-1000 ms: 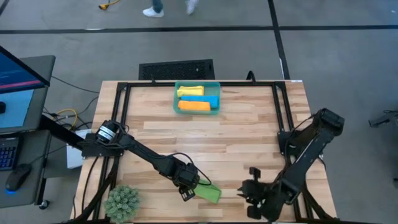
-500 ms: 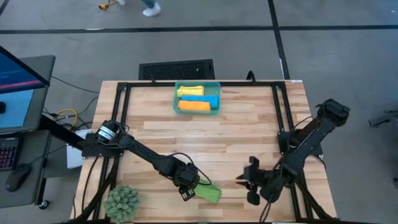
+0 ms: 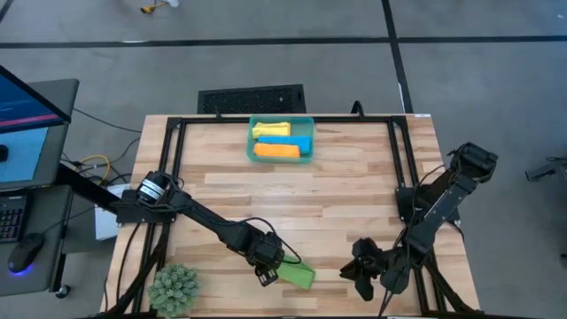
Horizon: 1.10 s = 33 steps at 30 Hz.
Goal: Roll microfiber towels into tight, uniform cylinder then place into a basket
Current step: Put the rolled green microfiber towel into the green bin
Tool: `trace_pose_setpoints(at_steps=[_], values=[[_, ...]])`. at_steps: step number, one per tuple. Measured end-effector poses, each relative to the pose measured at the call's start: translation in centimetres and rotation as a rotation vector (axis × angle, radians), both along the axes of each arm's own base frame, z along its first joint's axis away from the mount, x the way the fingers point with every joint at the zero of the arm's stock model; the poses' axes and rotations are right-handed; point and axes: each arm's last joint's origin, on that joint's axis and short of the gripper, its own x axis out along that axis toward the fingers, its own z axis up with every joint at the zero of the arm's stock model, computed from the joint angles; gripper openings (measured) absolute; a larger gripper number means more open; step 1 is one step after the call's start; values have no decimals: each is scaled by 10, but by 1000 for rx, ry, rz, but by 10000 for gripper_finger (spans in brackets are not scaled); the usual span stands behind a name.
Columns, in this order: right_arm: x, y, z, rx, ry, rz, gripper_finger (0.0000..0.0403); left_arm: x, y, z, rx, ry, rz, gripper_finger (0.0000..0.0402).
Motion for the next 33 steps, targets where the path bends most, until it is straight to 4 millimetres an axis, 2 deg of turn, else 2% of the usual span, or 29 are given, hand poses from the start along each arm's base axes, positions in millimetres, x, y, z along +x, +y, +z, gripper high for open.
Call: trace_pose_setpoints(at_steps=[8, 17, 21, 33], values=[[10, -8, 0, -11, -3, -20, 113, 0, 0, 0, 7, -3, 2, 143], [24, -21, 0, -49, 16, -2, 207, 0, 0, 0, 12, -7, -3, 143], [25, -24, -1, -55, 30, -6, 233, 0, 0, 0, 13, -7, -3, 143], [25, -20, 1, 40, 25, -70, 227, 0, 0, 0, 14, -7, -1, 143]])
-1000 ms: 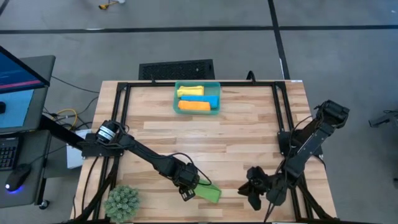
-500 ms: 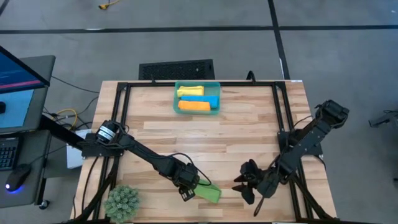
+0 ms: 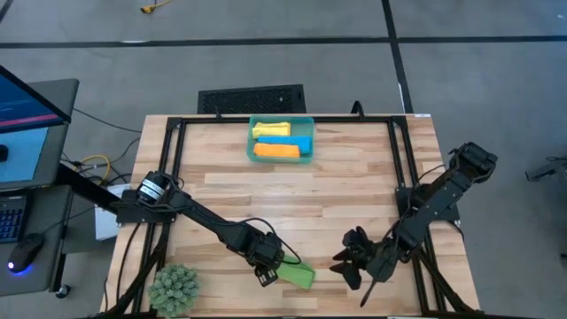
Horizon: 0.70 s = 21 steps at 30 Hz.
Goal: Roll microfiber towels into tight, uniform cylinder then place into a basket
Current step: Put the rolled green microfiber towel into the green bin
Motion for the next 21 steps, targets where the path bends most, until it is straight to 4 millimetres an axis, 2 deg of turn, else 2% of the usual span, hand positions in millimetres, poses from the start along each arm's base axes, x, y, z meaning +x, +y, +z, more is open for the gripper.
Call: trace_pose_setpoints(at_steps=[8, 21], values=[[1, -2, 0, -64, -32, -4, 227, 0, 0, 0, -3, 2, 8, 143], [5, -6, 0, -61, -33, -28, 227, 0, 0, 0, -8, 6, 29, 143]])
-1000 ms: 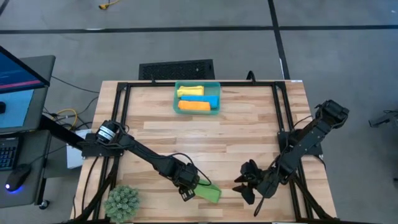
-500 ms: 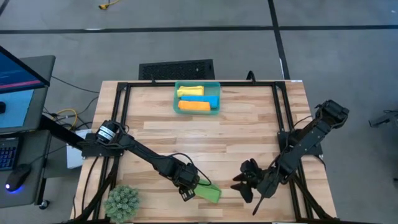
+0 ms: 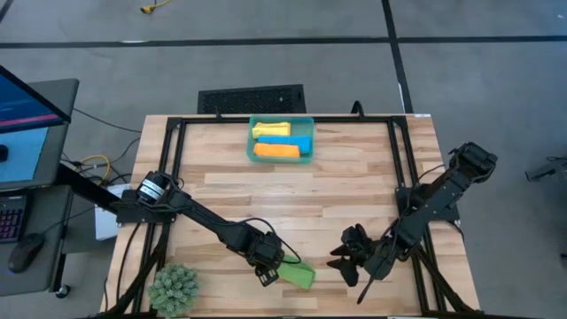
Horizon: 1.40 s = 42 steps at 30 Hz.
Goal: Roll microfiber towels into tight, uniform cylinder then place into a basket
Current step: Put the rolled green microfiber towel into the green bin
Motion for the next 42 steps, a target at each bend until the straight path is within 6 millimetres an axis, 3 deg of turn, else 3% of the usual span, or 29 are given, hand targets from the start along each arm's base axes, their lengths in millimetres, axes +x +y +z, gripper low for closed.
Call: trace_pose_setpoints(at_steps=[9, 17, 20, 23, 42], values=[[2, -1, -1, 30, 6, -29, 227, 0, 0, 0, 0, 0, 0, 143], [20, 1, -14, 75, -13, -43, 227, 0, -1, 0, 0, 0, -2, 143], [27, 5, -10, 103, -61, -17, 227, -1, -1, 0, 0, 0, -4, 143], [26, 2, -17, 76, -29, -15, 227, -1, -2, 0, 2, -1, -5, 143], [28, 2, -14, 72, -53, -5, 227, -1, -2, 0, 9, -7, -15, 143]])
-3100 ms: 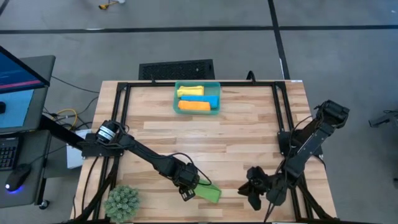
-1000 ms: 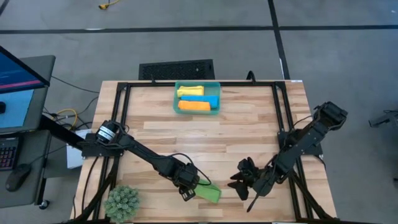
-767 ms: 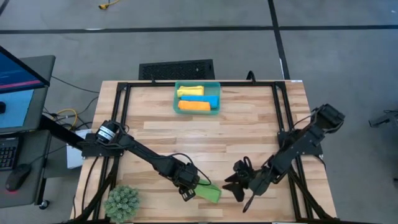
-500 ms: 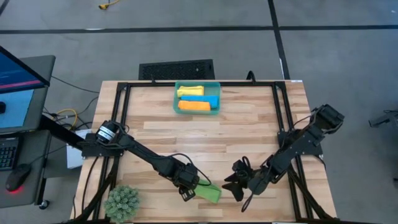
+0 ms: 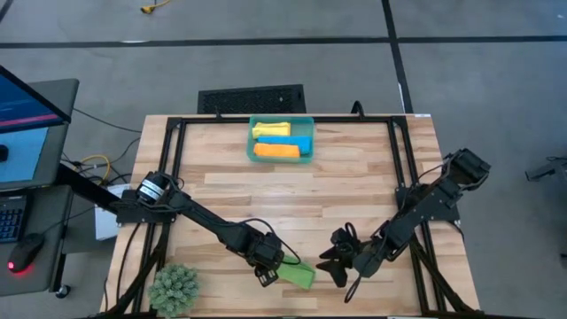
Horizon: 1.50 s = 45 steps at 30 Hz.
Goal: Roll microfiber towels into tight, uniform cylinder then place into a basket
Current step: Put the rolled green microfiber towel into the green bin
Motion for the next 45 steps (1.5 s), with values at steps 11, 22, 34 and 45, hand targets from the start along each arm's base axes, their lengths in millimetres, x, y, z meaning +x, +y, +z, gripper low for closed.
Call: trace_pose_setpoints(at_steps=[11, 22, 34, 45], values=[[10, -6, -6, 38, 28, 8, 229, 0, 0, 0, 3, -2, -8, 143], [29, 3, -44, 113, 55, 78, 265, 0, 0, 0, 11, -7, -7, 143], [47, -4, -73, 270, 115, 105, 266, 0, 0, 0, 14, -9, -8, 143], [63, 1, -79, 317, 159, 146, 264, 0, 0, 0, 21, -14, -20, 143]])
